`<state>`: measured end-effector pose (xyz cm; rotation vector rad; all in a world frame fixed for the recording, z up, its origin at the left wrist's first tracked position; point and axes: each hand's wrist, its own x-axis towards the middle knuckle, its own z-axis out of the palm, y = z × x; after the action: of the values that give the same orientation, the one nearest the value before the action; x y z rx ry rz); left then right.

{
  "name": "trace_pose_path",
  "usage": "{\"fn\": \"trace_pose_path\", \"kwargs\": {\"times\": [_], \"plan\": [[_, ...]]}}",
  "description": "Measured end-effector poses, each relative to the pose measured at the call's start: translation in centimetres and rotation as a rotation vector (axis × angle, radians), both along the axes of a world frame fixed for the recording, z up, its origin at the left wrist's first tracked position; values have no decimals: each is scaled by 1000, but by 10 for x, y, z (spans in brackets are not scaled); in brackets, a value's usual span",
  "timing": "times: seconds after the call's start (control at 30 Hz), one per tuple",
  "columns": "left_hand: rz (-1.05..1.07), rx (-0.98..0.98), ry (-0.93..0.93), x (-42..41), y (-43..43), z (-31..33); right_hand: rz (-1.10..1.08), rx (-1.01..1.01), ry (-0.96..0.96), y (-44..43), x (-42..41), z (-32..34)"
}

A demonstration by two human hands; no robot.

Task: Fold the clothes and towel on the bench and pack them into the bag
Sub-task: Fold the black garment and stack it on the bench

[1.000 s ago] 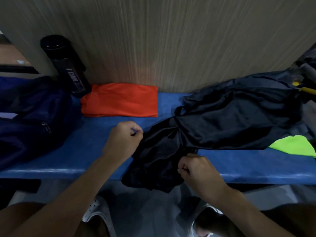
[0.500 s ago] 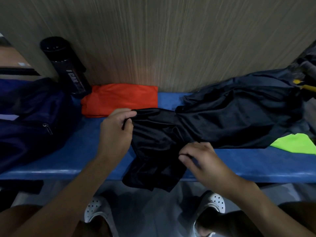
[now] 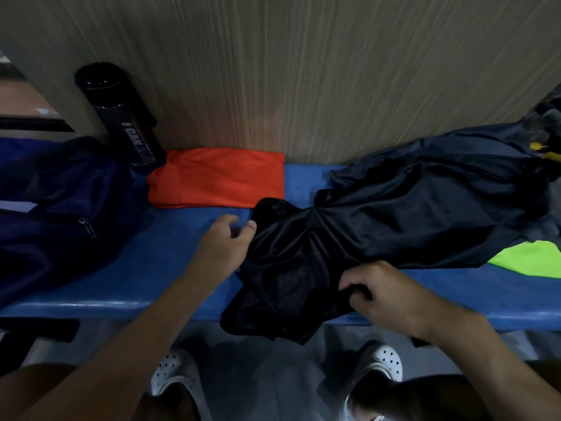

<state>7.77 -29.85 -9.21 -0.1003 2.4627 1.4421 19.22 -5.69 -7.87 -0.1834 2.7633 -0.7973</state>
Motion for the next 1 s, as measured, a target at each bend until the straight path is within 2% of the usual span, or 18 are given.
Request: {"fn": "trace_pose_path", "kwargs": {"times": [0.1, 0.17, 0.23, 0.33, 0.43, 0.57, 0.67, 0.7, 0.77, 0.8, 0.87, 0.93, 1.0], "plan": [[52, 94, -24, -3, 1, -1, -61, -67, -7, 2, 1, 1], [65, 146, -16, 0, 4, 4, -122, -118, 89, 0, 0, -1], [40, 199, 72, 5, 7, 11, -136, -137, 233, -1, -3, -4], [-161, 253, 216, 14, 10, 20, -152, -180, 406, -4, -11, -6], [-365, 339, 201, 24, 14, 21, -150, -264, 425, -13, -21, -1], [-512, 360, 159, 31, 15, 23, -11, -87, 512, -26, -33, -6], [-468, 371, 131, 27, 10, 22, 6, 4, 591, -27, -34, -8], [-406, 316, 172, 24, 6, 16, 13, 26, 584, -23, -32, -9], [-338, 59, 296, 16, -3, 3, 22, 87, 553, -12, -26, -7], [-367, -74, 310, 14, -7, -2, 16, 129, 544, -6, -21, -5], [-490, -277, 222, 17, -15, -7, -23, 210, 533, 8, -12, -3], [-578, -384, 144, 23, -17, -9, -87, 279, 532, 21, -6, -1], [-570, -401, 191, 26, -17, -10, -139, 309, 543, 32, 0, 0]]}}
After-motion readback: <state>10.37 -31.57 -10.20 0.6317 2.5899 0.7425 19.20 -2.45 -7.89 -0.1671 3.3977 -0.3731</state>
